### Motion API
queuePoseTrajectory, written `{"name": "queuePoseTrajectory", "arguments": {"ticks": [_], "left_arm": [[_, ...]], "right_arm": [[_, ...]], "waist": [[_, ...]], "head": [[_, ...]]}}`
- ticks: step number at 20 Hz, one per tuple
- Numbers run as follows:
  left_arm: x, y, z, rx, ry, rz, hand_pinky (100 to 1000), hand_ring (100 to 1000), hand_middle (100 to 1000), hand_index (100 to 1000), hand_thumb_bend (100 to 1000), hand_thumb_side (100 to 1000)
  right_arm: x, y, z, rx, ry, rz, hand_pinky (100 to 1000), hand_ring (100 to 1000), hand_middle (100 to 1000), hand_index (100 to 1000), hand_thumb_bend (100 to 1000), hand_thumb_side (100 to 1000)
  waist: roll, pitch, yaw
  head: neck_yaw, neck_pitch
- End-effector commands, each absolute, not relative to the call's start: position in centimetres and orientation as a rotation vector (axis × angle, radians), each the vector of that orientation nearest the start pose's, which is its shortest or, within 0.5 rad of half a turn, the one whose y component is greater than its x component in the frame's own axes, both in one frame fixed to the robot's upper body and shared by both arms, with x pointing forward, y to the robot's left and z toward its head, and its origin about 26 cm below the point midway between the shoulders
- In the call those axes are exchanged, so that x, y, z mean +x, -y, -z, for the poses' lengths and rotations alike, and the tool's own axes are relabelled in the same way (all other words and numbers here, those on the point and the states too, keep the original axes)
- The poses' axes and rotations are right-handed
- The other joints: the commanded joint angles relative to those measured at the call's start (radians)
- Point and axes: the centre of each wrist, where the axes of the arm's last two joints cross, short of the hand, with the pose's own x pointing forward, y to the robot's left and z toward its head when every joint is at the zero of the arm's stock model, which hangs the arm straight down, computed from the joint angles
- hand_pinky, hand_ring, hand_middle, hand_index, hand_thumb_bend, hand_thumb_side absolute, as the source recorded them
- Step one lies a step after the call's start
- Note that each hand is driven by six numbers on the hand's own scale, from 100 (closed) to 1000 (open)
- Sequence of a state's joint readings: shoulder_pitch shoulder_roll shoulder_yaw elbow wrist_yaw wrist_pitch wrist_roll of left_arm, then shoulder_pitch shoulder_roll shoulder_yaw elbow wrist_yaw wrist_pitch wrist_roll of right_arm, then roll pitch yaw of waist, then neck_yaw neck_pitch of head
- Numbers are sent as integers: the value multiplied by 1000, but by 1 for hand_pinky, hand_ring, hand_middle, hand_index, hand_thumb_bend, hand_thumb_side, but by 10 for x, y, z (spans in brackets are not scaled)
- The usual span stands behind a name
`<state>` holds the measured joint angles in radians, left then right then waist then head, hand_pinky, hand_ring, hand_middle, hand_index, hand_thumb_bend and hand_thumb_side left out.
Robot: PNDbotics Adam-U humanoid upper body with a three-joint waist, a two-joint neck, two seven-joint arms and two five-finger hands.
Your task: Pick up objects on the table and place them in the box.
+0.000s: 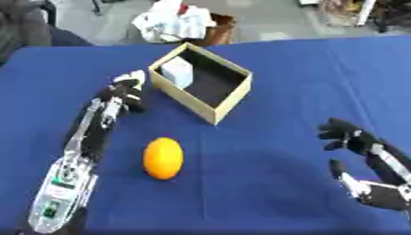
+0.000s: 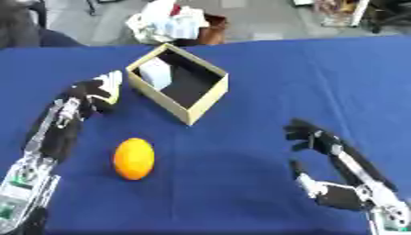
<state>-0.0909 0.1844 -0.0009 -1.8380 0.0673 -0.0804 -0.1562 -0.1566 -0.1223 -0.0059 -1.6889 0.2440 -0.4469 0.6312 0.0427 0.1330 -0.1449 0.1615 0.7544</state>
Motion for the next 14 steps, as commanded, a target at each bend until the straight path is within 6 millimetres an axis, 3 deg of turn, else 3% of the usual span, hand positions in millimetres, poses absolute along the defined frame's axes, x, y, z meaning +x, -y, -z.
{"name": "queuePoseTrajectory", "arguments": {"ticks": [1,10,14], "left_arm": [[292,-274,-108,-10,2036,346,664,609,627,811,100,667],[309,-314,-158,258,2089,597,716,686,697,840,100,455],[324,-337,-189,456,1993,914,791,753,768,881,100,257]], "right_arm": [[313,256,-73,86,2035,-1087,734,845,866,1000,100,389],[313,258,-72,81,2026,-1091,735,845,866,999,100,384],[312,259,-72,77,2020,-1096,735,845,866,1000,100,383]], "waist": [[-10,-19,-1],[-4,-22,-4],[2,-25,-6]], "head": [[-4,-11],[-12,-13],[-17,-17]]}}
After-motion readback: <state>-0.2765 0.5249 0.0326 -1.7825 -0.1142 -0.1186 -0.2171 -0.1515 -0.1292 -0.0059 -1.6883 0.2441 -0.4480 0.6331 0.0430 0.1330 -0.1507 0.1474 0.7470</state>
